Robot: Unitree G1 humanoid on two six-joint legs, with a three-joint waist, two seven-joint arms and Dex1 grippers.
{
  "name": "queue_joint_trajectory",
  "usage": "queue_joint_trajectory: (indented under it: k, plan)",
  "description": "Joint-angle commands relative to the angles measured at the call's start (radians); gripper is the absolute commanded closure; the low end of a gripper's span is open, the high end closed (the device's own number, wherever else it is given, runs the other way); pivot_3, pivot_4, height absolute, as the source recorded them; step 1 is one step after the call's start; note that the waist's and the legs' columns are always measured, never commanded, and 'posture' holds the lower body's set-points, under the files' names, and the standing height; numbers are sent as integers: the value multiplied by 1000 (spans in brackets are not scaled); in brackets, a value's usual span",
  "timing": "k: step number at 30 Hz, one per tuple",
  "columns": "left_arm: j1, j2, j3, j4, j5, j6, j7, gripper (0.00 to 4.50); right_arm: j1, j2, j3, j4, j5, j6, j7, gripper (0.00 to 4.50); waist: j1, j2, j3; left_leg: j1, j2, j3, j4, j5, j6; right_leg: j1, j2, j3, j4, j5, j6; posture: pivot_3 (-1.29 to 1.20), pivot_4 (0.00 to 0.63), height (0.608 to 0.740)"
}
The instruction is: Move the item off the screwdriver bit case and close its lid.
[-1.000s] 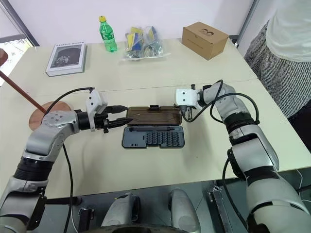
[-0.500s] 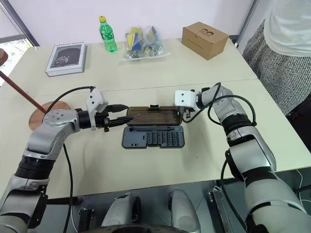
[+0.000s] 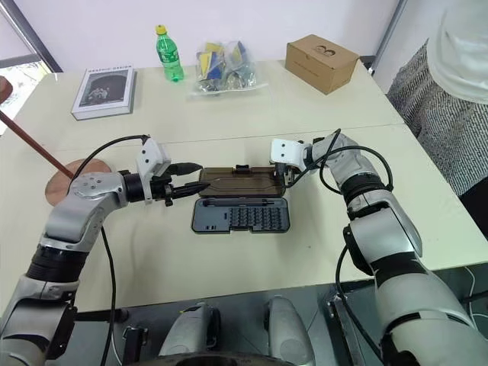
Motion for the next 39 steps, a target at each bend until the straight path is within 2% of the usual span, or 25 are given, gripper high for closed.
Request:
queue_joint_trajectory:
  k: [1, 19, 39]
  plan:
    - [10, 6, 23, -45, -3, -14, 13, 1924, -33, 6, -6, 18, -11, -27, -11, 4467, -5, 0, 0, 1, 0, 0, 0, 0, 0, 0, 0, 0, 0, 0, 0, 0, 150, 740]
    - [16, 3, 19, -45, 1, -27, 40, 1924, -23, 40, 28, -16, -67, -168, -6, 4467, -9, 0, 0, 1, 0, 0, -1, 0, 0, 0, 0, 0, 1, 0, 0, 0, 150, 740]
    - [23, 4, 12, -47, 5, -35, 39, 1924, -30, 53, 1, -8, -66, -155, -69, 4467, -16, 0, 0, 1, 1, 0, -1, 0, -1, 0, 0, 0, 1, 0, 0, 0, 150, 740]
